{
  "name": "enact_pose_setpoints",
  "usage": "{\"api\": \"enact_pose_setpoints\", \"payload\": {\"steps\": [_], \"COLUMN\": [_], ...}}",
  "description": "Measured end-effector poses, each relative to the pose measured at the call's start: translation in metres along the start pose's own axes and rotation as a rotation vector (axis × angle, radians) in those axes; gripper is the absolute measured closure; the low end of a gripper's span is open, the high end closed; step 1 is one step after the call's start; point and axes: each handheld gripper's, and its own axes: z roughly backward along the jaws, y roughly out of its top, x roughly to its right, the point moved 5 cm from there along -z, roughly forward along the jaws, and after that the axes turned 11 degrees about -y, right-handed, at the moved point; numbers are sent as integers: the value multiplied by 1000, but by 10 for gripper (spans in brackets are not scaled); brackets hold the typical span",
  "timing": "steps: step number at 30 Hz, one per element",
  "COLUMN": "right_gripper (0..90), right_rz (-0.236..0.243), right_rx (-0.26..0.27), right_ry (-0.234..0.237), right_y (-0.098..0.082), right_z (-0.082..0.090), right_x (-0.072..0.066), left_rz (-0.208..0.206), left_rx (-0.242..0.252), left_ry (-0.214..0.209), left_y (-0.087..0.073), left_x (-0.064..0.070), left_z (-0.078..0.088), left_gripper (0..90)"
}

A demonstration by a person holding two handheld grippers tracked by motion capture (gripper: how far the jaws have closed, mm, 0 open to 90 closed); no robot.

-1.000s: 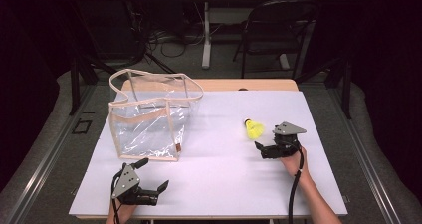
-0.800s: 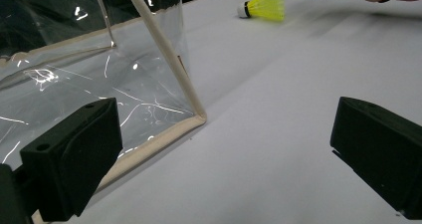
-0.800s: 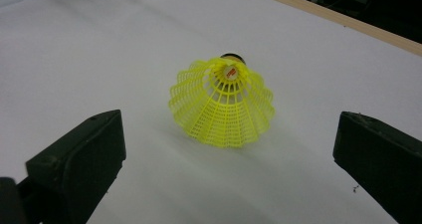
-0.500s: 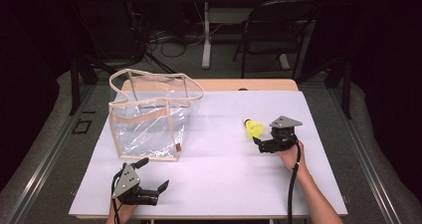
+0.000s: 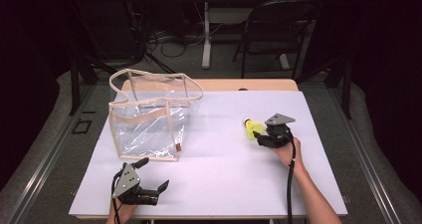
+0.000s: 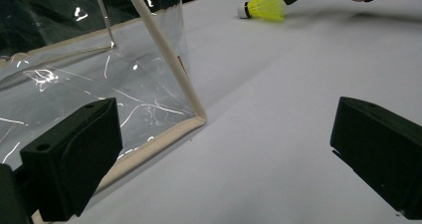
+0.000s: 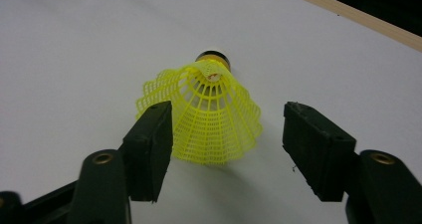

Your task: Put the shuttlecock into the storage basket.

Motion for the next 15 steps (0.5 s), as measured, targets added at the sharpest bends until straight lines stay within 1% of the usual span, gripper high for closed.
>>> {"api": "enact_pose_setpoints", "payload": {"steps": [1, 4, 5, 7, 8, 9, 10, 15], "right_gripper": [431, 469, 524, 558, 575, 575, 626, 682], "right_rz": [-7, -21, -32, -32, -35, -35, -32, -34], "right_rx": [-10, -15, -26, -36, -42, -42, -52, -82], "right_ry": [-4, -1, -10, -16, -10, -10, -19, -26], "right_y": [0, 1, 3, 4, 4, 4, 5, 2], "right_z": [-2, -3, -5, -7, -8, -8, -11, -16], "right_x": [0, 2, 4, 4, 4, 4, 4, 1], "left_rz": [2, 0, 1, 0, -1, -1, -1, 0], "left_rx": [0, 0, 0, -1, -1, -1, -1, -4], "left_ry": [0, 0, -1, 0, 0, 0, 1, -1], "left_y": [0, 0, 0, 0, 0, 0, 0, 0], "left_x": [0, 0, 0, 0, 0, 0, 0, 0], "left_z": [0, 0, 0, 0, 0, 0, 0, 0], "left_gripper": [0, 0, 0, 0, 0, 0, 0, 0]}}
